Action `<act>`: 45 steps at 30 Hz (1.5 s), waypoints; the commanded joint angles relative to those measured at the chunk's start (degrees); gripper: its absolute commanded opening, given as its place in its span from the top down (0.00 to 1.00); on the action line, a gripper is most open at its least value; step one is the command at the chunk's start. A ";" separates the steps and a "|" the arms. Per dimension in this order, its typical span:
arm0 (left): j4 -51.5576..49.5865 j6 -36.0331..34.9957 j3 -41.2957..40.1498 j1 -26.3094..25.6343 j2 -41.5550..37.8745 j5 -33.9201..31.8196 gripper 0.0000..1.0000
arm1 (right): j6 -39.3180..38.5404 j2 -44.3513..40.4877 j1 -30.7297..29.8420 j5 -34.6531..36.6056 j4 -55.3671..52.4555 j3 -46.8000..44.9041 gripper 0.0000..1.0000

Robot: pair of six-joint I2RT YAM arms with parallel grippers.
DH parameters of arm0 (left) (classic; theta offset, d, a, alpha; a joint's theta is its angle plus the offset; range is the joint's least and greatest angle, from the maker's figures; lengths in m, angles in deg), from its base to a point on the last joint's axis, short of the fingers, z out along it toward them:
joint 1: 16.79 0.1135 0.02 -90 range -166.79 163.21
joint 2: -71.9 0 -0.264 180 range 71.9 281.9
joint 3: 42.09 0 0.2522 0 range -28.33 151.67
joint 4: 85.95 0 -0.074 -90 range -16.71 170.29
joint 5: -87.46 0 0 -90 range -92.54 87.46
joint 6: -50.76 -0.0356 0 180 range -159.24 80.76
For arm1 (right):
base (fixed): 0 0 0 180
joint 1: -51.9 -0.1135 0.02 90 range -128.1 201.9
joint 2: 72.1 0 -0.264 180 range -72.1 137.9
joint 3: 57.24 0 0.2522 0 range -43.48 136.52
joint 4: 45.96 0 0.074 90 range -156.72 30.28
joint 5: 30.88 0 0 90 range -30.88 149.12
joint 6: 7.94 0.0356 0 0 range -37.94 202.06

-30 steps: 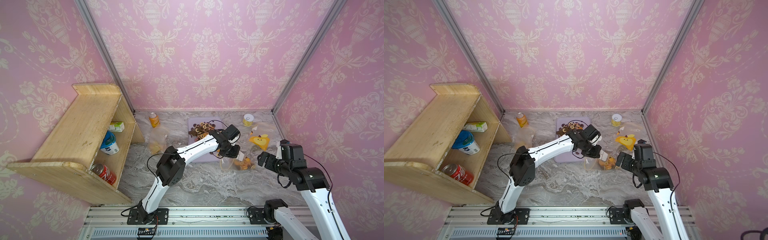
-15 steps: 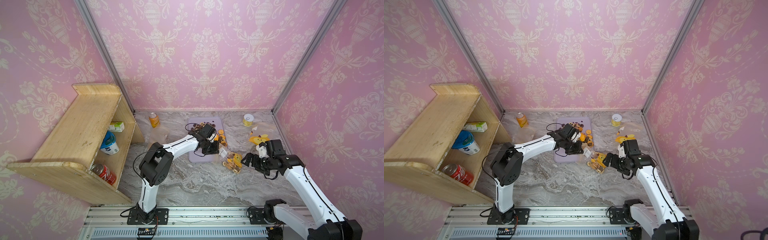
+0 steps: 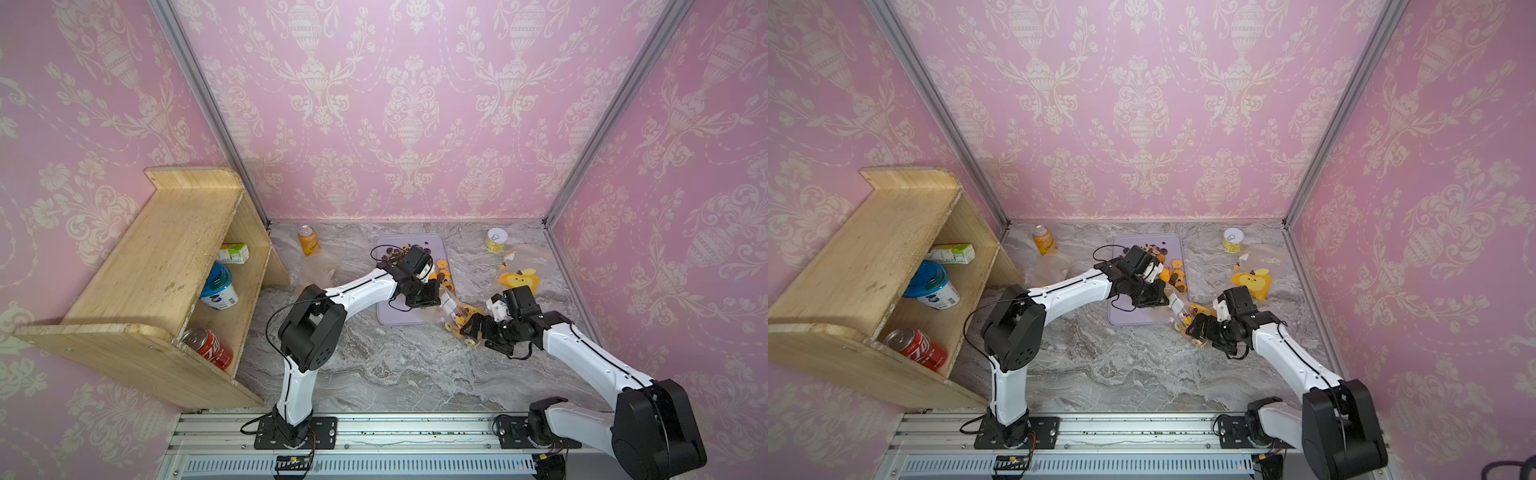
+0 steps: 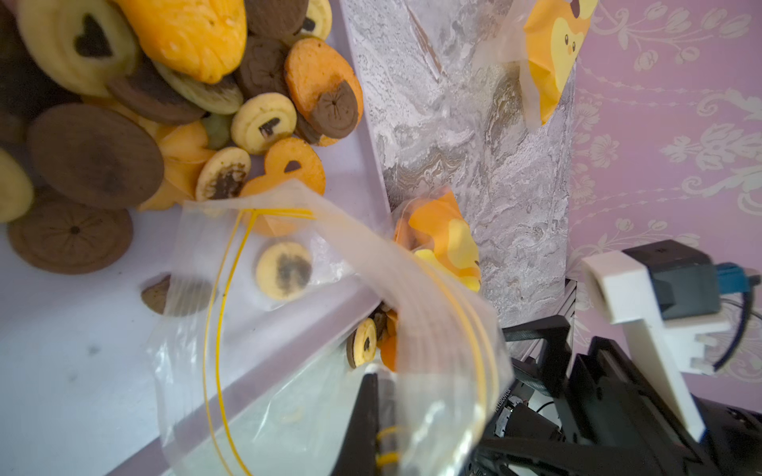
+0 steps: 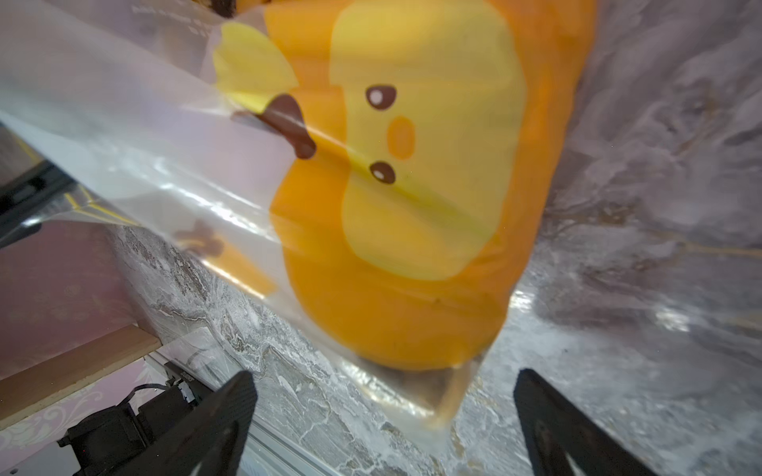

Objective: Pour cookies out of the ziploc bag
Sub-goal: 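Pour the cookies out of the ziploc bag onto the tray.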

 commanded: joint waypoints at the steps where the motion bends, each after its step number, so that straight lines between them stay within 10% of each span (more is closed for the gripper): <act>1: 0.61 1.11 1.48 1.34 0.82 1.71 1.00 | 2.13 1.52 -1.60 -1.42 10.21 -3.49 0.01; 45: 4.41 4.83 -1.09 3.58 2.09 4.04 1.00 | 6.98 4.90 -5.62 -6.50 -4.26 22.92 0.25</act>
